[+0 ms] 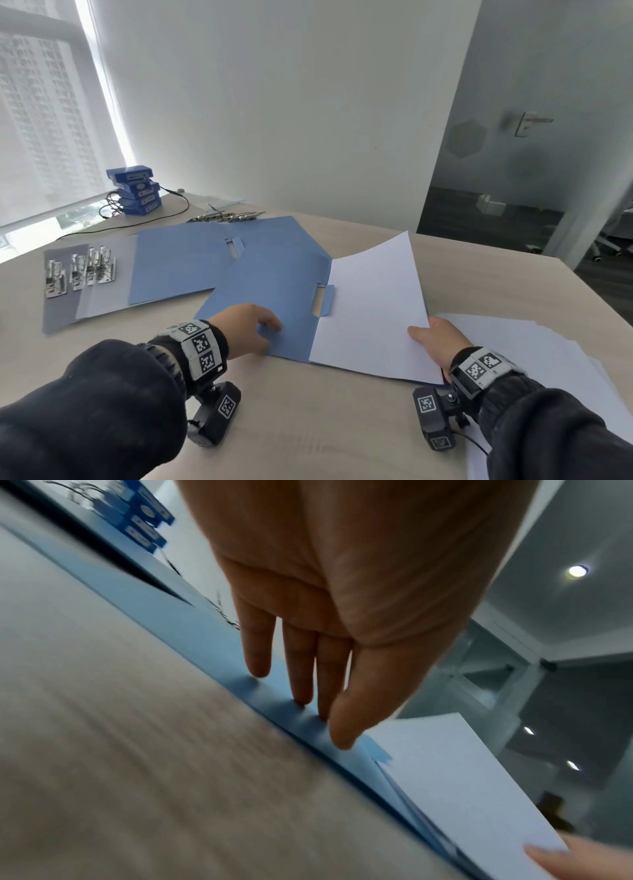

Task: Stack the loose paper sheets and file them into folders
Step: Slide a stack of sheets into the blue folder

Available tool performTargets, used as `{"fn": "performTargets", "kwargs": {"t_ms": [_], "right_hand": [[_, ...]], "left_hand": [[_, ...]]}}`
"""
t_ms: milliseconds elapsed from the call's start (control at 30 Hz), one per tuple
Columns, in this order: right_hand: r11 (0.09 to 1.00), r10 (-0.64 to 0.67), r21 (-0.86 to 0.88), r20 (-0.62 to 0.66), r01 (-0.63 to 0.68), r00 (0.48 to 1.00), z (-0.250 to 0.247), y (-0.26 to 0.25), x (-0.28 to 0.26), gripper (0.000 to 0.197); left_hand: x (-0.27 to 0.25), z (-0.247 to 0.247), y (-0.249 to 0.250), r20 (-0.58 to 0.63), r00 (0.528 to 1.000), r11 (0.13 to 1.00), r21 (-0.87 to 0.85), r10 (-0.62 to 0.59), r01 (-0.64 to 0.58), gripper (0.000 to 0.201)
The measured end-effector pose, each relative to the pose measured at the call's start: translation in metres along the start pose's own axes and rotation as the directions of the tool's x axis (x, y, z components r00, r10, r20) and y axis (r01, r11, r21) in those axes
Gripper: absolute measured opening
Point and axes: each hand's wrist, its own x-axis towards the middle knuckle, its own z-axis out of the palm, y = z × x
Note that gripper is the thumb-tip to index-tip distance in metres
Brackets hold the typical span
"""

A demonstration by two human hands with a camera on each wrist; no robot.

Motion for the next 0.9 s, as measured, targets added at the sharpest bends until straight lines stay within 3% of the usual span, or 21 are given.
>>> {"fn": "performTargets", "kwargs": {"t_ms": [67,133,233,367,500,633,733,800,900], "right_hand": [[1.000,0.000,-0.014,0.002,0.000,1.000,0.000,0.000,0.000,0.008],[1.000,0.008,-0.027,0.007,-0.008,1.000,0.000,-0.001,0.000,0.010],[0.999,0.012,-0.032,0.015,-0.012,1.000,0.000,0.000,0.002,0.016],[0.999,0.020,-0.039,0.019,-0.019,1.000,0.000,0.000,0.002,0.010],[0.999,0.025,-0.043,0.022,-0.024,0.999,0.000,-0.001,0.002,0.010],[0.998,0.031,-0.055,0.014,-0.030,0.999,-0.001,-0.004,-0.001,0.014],[0.998,0.030,-0.058,0.014,-0.029,0.999,-0.001,-0.005,-0.005,0.016],[0.999,0.028,-0.047,0.019,-0.027,0.999,-0.001,-0.005,-0.006,0.018],[1.000,0.020,-0.014,0.029,-0.020,0.999,-0.001,-0.008,-0.009,0.013]], "left_hand": [[0.001,-0.004,-0.007,-0.083,0.988,0.989,-0.077,-0.133,0.127,0.045],[0.001,-0.010,-0.019,-0.148,0.940,0.944,-0.175,-0.306,0.280,0.052],[0.003,-0.015,-0.042,-0.117,0.872,0.834,-0.374,-0.476,0.405,0.065],[-0.002,-0.029,-0.052,-0.195,0.841,0.750,-0.581,-0.504,0.315,0.053],[-0.015,-0.061,-0.043,-0.409,0.757,0.671,-0.739,-0.510,0.053,0.030],[-0.031,-0.087,-0.008,-0.405,0.830,0.441,-0.870,-0.385,-0.220,0.020],[-0.035,-0.089,0.029,-0.345,0.891,0.285,-0.922,-0.294,-0.262,0.032],[-0.032,-0.077,0.050,-0.288,0.934,0.270,-0.936,-0.213,-0.227,0.035],[-0.025,-0.043,0.077,-0.146,0.984,0.451,-0.888,-0.098,-0.087,0.027]]}}
